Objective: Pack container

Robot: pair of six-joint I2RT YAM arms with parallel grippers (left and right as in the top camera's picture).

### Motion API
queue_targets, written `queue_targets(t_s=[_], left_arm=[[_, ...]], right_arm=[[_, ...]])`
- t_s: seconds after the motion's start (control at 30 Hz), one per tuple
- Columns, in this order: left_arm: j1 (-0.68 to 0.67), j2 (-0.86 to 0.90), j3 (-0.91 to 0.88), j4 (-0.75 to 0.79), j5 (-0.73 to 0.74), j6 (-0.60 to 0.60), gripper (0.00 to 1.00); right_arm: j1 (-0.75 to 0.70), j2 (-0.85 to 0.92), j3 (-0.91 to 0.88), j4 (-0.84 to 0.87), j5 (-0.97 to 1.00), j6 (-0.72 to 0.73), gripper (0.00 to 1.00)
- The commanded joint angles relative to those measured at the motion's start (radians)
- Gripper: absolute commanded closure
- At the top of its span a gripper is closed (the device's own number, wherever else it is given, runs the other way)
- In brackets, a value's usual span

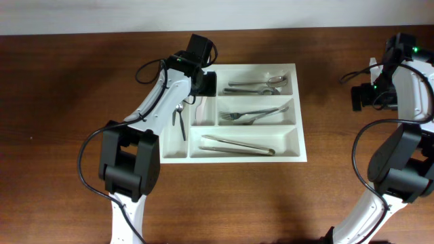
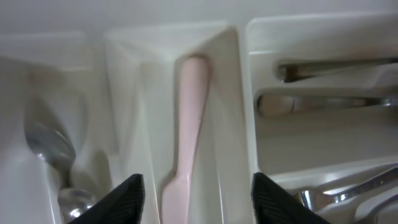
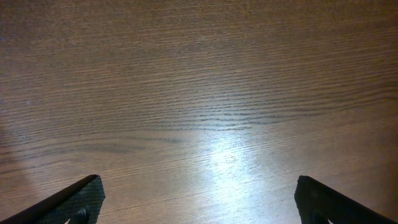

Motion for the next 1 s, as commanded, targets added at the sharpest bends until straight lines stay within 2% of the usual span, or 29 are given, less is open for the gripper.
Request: queue_targets(t_s=[0.0, 0.13, 0.2, 0.33, 0.53, 0.73, 0.97], left_arm=[[0.001, 0.005, 0.018, 0.023, 0.006, 0.013, 0.33], [0.003, -0.002, 0.079, 0.014, -0.010, 0.080, 0.13], [0.010, -0.015, 0.139, -0.021, -0.031, 0.097, 0.00], [0.036, -0.068, 0.262, -0.132, -0.103, 0.100, 0.01], [0.099, -0.199, 0.396, -0.348, -0.310, 0.105, 0.01], [0.168, -0.365, 0.401, -0.473, -0.315, 0.200, 0.01], [0.217, -0.575, 0.401, -0.608, -0.254, 0.159, 0.01]], right_arm=[[-0.003, -0.009, -0.006, 0.000, 0.013, -0.003, 0.01], [-0.003, -0.009, -0.006, 0.000, 0.013, -0.003, 0.01], [-0.003, -0.009, -0.006, 0.000, 0.013, -0.003, 0.01], [-0.003, -0.009, -0.006, 0.000, 0.013, -0.003, 0.01], [-0.003, -0.009, -0.006, 0.000, 0.013, -0.003, 0.01], [-0.003, -0.009, -0.006, 0.000, 0.013, -0.003, 0.01], [-0.003, -0.009, -0.006, 0.000, 0.013, -0.003, 0.01]])
